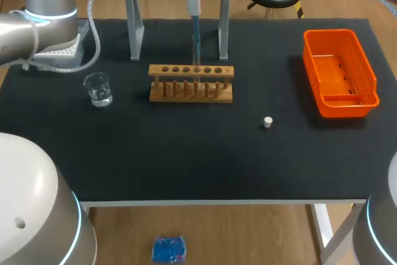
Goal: Invert the test tube, pick up the pipette, mount the tip to pipette, aspirate from beaker and dispense into the tube, eject the tip, return the pipette, and cap with the stopper.
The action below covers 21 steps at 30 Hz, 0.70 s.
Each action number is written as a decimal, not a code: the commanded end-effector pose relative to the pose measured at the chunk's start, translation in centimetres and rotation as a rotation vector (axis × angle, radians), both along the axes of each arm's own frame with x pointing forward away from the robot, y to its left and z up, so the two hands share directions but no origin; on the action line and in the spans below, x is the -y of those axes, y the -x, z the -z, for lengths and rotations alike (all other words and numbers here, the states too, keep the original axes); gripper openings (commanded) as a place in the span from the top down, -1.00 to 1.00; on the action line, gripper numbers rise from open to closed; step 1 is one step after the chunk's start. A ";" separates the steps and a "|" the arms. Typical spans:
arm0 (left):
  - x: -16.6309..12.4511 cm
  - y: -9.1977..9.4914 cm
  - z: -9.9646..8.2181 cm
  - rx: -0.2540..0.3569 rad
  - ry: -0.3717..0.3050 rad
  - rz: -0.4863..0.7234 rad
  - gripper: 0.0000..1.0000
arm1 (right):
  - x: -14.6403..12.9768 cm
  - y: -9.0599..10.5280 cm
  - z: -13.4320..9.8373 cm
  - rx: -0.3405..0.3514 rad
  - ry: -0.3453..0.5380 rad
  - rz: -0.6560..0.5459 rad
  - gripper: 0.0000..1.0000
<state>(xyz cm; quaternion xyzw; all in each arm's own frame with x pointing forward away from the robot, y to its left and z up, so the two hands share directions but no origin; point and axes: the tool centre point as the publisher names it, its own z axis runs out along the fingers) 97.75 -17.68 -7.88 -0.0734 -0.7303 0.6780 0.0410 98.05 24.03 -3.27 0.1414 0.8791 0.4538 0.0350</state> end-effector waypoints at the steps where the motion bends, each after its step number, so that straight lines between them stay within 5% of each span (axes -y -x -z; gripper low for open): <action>1: 0.1 0.1 -0.6 0.003 0.003 -0.001 1.00 | 0.2 0.0 0.1 0.003 0.000 0.001 1.00; 12: 0.1 0.1 -0.6 0.003 0.003 -0.001 1.00 | 1.5 1.2 -2.4 0.043 -0.022 0.003 0.95; 15: 0.1 0.1 -0.6 0.003 0.003 -0.001 1.00 | 2.2 1.6 -2.7 0.052 -0.023 0.007 -0.14; 16: 0.1 0.1 -0.6 0.003 0.003 -0.001 1.00 | 2.4 1.7 -2.8 0.054 -0.024 0.008 -0.84; 17: 0.1 0.1 -0.6 0.003 0.003 -0.001 1.00 | 2.7 1.8 -2.9 0.056 -0.024 0.009 -1.00; 21: 0.1 0.1 -0.6 0.003 0.003 -0.001 1.00 | 4.0 2.4 -3.2 0.075 -0.019 0.012 -1.00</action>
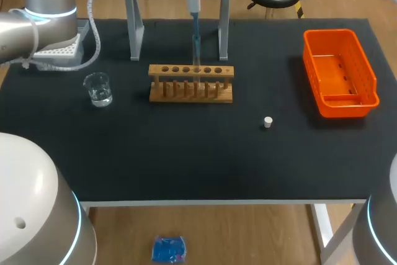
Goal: Invert the test tube, pick up the pipette, mount the tip to pipette, aspirate from beaker and dispense into the tube, eject the tip, return the pipette, and cap with the stopper.
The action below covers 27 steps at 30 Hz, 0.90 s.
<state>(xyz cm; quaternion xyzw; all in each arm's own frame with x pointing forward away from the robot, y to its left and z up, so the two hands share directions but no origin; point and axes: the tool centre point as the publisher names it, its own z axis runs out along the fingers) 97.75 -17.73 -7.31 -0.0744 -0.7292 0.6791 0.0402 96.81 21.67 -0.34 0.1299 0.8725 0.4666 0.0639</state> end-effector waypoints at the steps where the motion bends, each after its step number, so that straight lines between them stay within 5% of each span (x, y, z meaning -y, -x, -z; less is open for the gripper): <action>1: 0.0 0.1 -0.1 0.001 0.000 -0.002 1.00 | 2.0 1.3 -0.2 0.014 0.002 0.005 -1.00; 11: 0.0 0.1 -0.1 0.001 0.000 -0.002 1.00 | 5.9 3.0 2.5 0.031 0.022 -0.022 -1.00; 27: 0.0 0.1 -0.1 0.001 0.000 -0.002 1.00 | 8.8 4.5 11.4 0.031 -0.025 -0.136 -1.00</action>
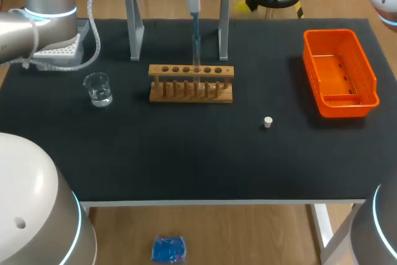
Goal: Invert the test tube, pick up the pipette, mount the tip to pipette, aspirate from beaker and dispense into the tube, eject the tip, return the pipette, and cap with the stopper.
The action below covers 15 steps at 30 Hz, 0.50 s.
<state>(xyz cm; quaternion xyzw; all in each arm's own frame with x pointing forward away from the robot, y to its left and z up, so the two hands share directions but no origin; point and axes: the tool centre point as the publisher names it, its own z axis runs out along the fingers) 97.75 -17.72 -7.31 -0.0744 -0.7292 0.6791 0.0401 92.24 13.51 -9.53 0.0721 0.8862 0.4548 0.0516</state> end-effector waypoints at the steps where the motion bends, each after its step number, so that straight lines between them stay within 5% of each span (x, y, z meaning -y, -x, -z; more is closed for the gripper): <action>1: 0.0 0.1 -0.1 0.001 0.000 -0.002 1.00 | 0.7 -0.1 2.7 0.000 -0.069 -0.032 -1.00; 15: 0.0 0.1 -0.1 0.001 0.000 -0.002 1.00 | 0.6 -1.4 9.1 -0.007 -0.168 -0.094 -1.00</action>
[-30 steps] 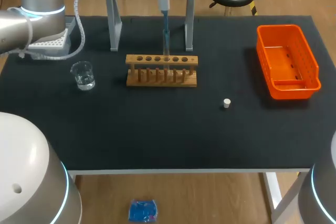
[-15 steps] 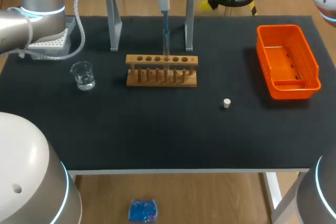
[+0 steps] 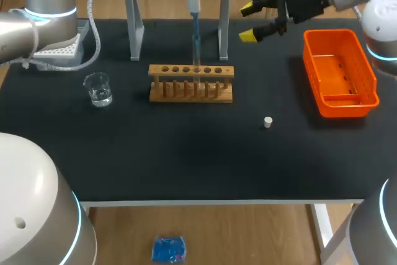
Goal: Invert the test tube, pick up the pipette, mount the tip to pipette, aspirate from beaker and dispense into the tube, eject the tip, return the pipette, and cap with the stopper.
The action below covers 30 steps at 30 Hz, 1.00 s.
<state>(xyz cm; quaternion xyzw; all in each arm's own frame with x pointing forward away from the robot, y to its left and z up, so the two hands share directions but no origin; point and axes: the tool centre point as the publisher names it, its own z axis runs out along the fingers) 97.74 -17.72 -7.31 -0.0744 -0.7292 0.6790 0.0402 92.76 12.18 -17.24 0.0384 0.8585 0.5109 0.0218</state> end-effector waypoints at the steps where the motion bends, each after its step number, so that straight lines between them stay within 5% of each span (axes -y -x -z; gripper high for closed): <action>1: 0.0 0.1 -0.1 0.001 0.000 -0.002 1.00 | -0.8 -1.0 1.6 0.005 -0.043 -0.004 -1.00; 16: 0.0 0.1 -0.1 0.001 0.000 -0.002 1.00 | -2.1 -1.2 4.7 0.005 -0.038 -0.011 -1.00; 30: 0.0 0.1 -0.1 0.001 0.000 -0.002 1.00 | -2.4 -0.8 4.8 0.010 -0.030 -0.013 -1.00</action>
